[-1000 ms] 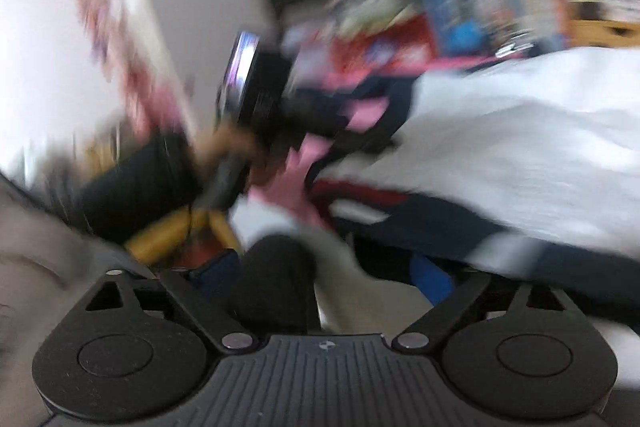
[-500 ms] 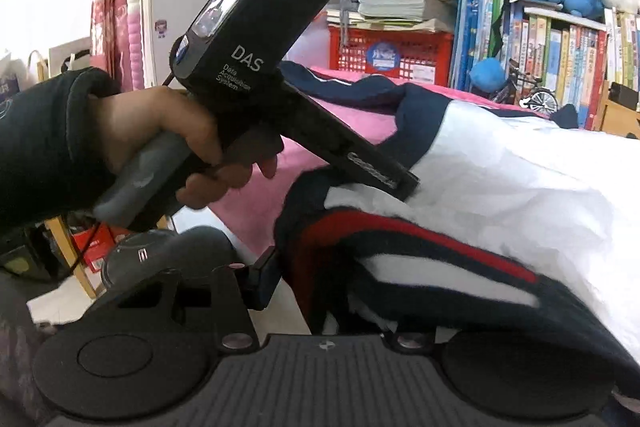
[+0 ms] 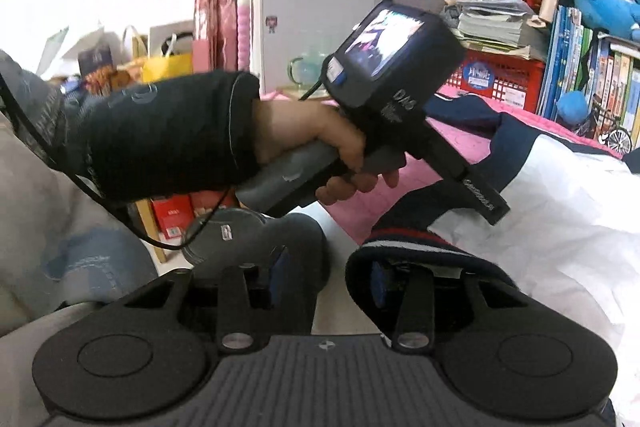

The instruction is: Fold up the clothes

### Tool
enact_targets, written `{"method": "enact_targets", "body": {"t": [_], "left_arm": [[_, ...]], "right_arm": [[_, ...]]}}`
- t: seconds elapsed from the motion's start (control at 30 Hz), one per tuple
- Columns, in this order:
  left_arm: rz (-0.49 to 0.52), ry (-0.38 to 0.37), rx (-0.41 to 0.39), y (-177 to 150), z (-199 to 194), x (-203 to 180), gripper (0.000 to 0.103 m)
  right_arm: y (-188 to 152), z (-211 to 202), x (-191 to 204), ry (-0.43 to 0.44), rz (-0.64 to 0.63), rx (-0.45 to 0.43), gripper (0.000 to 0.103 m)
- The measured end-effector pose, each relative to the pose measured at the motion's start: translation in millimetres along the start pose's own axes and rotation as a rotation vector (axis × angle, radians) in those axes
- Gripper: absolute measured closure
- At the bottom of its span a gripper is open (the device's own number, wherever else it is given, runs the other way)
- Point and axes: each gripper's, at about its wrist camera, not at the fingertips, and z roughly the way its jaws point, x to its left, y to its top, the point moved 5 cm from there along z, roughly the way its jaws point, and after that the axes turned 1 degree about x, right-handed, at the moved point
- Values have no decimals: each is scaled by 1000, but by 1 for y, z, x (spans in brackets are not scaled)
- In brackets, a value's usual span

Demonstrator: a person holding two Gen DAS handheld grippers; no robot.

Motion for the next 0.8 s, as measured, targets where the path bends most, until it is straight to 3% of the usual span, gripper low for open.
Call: {"method": "enact_targets", "body": {"t": [0.1,0.17,0.23,0.37,0.47,0.5,0.57,0.6,0.63,0.7,0.8], "left_arm": [[-13,-6,4,-1,-1,1,14],[-16,-14,19,0,-1,5,14],[-18,-23,36,0,-2,8,14],[-23,-40,69,1,-3,16,14],[-10,36,74,10,0,27,14],[-18,46,71,15,1,33,14],[-85,17,70,27,5,47,14],[-121,1,70,34,8,54,14],[-153,-12,68,40,11,59,14],[-198,-20,50,57,19,66,14],[-237,-1,10,78,32,72,14]], "right_arm": [[-4,-31,-3,31,56,-32,57],[-8,-64,-4,-19,83,-81,45],[-16,-98,-12,-146,104,-139,30],[-44,-141,-71,-501,242,-183,29],[-76,-143,-133,-705,490,-33,41],[-81,-140,-141,-675,519,28,43],[-70,-139,-136,-663,409,72,42],[-57,-141,-130,-677,311,65,34],[-43,-143,-126,-693,222,45,19],[-9,-149,-129,-725,89,-15,3],[38,-142,-171,-765,4,-69,1]]}}
